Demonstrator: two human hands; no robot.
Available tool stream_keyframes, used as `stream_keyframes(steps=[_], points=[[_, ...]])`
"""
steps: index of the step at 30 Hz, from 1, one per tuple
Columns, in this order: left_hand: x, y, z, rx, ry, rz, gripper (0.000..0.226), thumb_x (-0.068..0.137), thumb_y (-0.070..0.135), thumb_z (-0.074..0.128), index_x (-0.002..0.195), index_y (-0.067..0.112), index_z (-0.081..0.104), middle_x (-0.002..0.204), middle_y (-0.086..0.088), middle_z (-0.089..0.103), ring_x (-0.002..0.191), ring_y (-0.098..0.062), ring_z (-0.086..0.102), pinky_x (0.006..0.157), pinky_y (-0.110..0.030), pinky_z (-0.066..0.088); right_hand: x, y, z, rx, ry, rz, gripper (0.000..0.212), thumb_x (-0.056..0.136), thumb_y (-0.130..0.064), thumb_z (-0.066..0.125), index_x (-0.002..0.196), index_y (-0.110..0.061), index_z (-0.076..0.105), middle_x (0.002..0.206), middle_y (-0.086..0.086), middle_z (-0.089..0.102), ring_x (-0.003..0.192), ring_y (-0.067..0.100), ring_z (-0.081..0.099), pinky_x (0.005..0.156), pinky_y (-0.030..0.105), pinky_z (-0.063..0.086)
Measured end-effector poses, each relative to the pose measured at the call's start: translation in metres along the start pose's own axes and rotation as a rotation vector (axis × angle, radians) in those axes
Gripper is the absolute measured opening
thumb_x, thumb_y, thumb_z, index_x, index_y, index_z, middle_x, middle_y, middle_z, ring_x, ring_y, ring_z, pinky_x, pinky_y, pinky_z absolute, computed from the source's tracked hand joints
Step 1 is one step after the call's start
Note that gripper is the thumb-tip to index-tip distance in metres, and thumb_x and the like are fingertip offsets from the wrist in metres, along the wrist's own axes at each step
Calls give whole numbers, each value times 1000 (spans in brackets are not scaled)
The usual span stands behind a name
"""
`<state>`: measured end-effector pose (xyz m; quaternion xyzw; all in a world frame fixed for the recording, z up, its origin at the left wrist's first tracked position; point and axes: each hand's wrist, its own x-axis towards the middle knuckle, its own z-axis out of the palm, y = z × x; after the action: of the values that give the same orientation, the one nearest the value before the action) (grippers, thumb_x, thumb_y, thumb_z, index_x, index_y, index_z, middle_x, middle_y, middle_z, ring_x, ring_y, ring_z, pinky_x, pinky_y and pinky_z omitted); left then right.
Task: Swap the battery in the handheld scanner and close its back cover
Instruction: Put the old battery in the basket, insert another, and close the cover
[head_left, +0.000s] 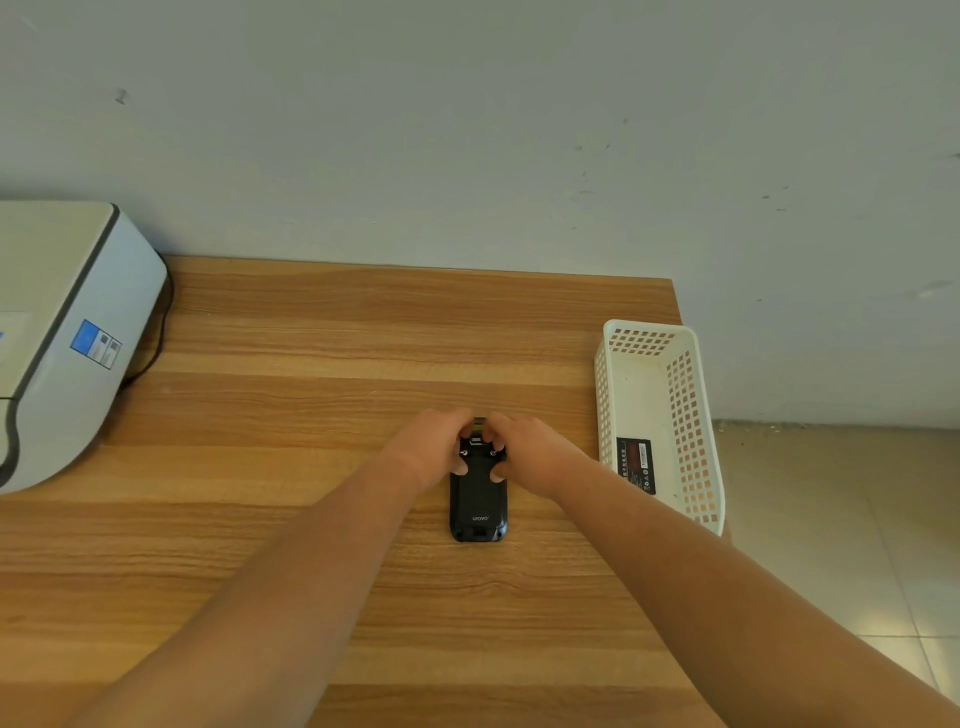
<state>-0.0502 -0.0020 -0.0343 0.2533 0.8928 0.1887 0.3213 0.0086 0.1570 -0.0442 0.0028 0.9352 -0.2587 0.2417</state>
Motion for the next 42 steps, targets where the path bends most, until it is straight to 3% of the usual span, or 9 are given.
stream_keyframes(steps=[6, 10, 13, 18, 34, 39, 42], points=[[-11, -7, 12, -59, 92, -6, 31, 83, 10, 69, 101, 25, 49, 86, 6, 55, 80, -11, 55, 75, -29, 49, -3, -1, 1, 11, 21, -12, 44, 80, -14, 75, 117, -18, 51, 115, 1, 58, 103, 19, 54, 87, 35, 48], [-12, -2, 12, -20, 137, 29, 40, 81, 12, 72, 115, 25, 53, 112, 8, 56, 105, -12, 53, 93, -32, 47, -7, -1, 4, 45, 58, 2, 46, 80, -14, 74, 120, -19, 50, 115, -1, 56, 100, 15, 52, 82, 29, 43], [-9, -3, 10, 0, 136, 33, 50, 78, 20, 77, 123, 24, 53, 122, 8, 52, 114, -12, 49, 97, -29, 43, -9, -2, 3, 62, 63, 3, 49, 80, -15, 74, 122, -20, 49, 116, -2, 56, 98, 13, 51, 82, 28, 43], [-9, -4, 10, 97, 141, 38, 63, 69, 36, 83, 122, 25, 52, 118, 9, 49, 109, -12, 50, 93, -32, 46, -9, -3, 1, 27, 25, 0, 51, 79, -20, 76, 122, -21, 48, 117, -2, 55, 99, 15, 53, 83, 33, 48], [-10, -4, 16, 149, 209, 45, 62, 68, 37, 83, 120, 25, 52, 118, 8, 51, 107, -15, 53, 92, -35, 46, -4, -4, 3, 32, 25, 53, 50, 79, -18, 76, 122, -19, 50, 118, 1, 58, 106, 20, 54, 87, 37, 50], [-12, -5, 18, 141, 221, 40, 62, 69, 38, 82, 121, 26, 51, 118, 9, 51, 108, -14, 52, 93, -34, 45, -4, -5, 4, 82, 44, 59, 51, 76, -17, 78, 120, -19, 51, 113, -1, 57, 99, 16, 52, 85, 34, 49], [-13, -6, 18, 130, 222, 37, 62, 70, 38, 82, 122, 27, 50, 120, 9, 50, 109, -14, 51, 92, -34, 45, -7, -2, 5, 110, 28, 84, 46, 79, -19, 76, 117, -18, 51, 98, -2, 57, 91, 16, 54, 78, 31, 48]])
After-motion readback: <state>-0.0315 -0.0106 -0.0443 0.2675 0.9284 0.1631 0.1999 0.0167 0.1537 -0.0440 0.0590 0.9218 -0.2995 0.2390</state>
